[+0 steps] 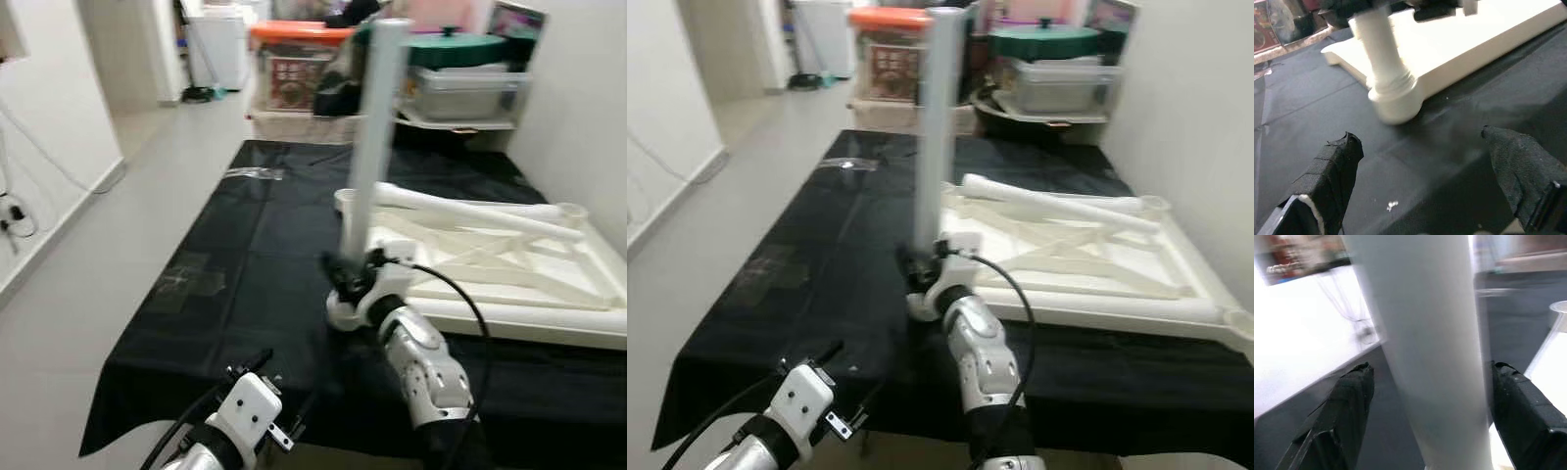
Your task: Building children table
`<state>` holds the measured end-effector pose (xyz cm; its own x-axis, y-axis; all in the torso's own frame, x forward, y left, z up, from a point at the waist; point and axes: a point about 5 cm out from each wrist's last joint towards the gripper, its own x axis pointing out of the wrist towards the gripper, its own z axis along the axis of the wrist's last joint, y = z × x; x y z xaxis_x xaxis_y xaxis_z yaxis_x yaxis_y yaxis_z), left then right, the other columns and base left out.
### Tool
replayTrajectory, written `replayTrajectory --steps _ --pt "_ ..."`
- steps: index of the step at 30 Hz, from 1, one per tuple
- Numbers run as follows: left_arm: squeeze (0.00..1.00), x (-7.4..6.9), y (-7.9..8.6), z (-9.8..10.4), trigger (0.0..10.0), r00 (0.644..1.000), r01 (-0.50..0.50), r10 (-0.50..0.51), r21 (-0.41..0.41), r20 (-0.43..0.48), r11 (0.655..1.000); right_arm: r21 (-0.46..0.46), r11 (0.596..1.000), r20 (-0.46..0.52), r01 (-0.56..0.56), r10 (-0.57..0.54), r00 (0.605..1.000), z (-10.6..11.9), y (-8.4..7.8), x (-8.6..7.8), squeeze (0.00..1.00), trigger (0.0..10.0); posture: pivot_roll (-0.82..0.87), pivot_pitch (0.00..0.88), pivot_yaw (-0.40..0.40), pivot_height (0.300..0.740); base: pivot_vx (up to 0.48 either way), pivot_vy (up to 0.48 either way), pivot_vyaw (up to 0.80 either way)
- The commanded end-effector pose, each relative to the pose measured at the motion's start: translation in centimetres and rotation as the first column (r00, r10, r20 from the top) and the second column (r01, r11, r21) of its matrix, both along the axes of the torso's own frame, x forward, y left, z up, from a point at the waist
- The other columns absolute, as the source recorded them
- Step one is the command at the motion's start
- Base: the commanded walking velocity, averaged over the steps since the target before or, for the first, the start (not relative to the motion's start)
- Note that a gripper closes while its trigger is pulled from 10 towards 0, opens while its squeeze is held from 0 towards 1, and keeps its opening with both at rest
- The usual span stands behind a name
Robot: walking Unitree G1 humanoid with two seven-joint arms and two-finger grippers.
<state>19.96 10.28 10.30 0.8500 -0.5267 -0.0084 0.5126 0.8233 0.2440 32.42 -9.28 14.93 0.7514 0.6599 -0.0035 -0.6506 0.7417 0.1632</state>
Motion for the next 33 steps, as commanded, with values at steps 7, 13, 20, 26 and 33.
replayTrajectory --steps 7,13,20,26,33 --pt "0.0 -0.1 0.0 -0.4 10.0 1.0 0.006 -0.006 -0.001 -0.015 1.0 -0.126 0.824 -0.057 -0.553 0.55 0.833 0.9 0.3 0.4 0.0 10.0 0.12 0.0 -0.055 0.74 0.0 0.0 0.0" --pt "0.0 -0.1 0.1 -0.3 10.0 1.0 -0.004 0.004 0.001 -0.011 1.0 -0.161 0.796 -0.013 -0.583 0.589 0.808 2.3 2.0 1.8 0.0 10.0 0.13 0.0 -0.06 0.74 0.0 0.0 0.0" --pt "0.0 -0.1 0.0 -0.3 10.0 1.0 -0.004 0.004 -0.002 -0.011 1.0 -0.139 0.719 0.008 -0.681 0.688 0.725 2.6 2.7 0.9 0.0 0.0 0.12 0.0 -0.059 0.74 0.0 0.0 0.0" --pt "0.0 -0.1 -0.1 -0.3 10.0 1.0 -0.005 0.005 -0.006 -0.011 1.0 -0.201 0.86 0.006 -0.469 0.48 0.877 0.6 2.2 1.9 0.0 0.0 0.12 0.0 -0.066 0.74 0.0 0.0 0.0" --pt "0.0 -0.1 0.1 -0.3 10.0 1.0 -0.008 0.008 -0.007 -0.012 1.0 -0.202 0.937 0.009 0.285 -0.289 0.957 -0.8 -1.2 3.8 0.0 0.0 0.1 0.0 -0.055 0.74 0.0 0.0 0.0"
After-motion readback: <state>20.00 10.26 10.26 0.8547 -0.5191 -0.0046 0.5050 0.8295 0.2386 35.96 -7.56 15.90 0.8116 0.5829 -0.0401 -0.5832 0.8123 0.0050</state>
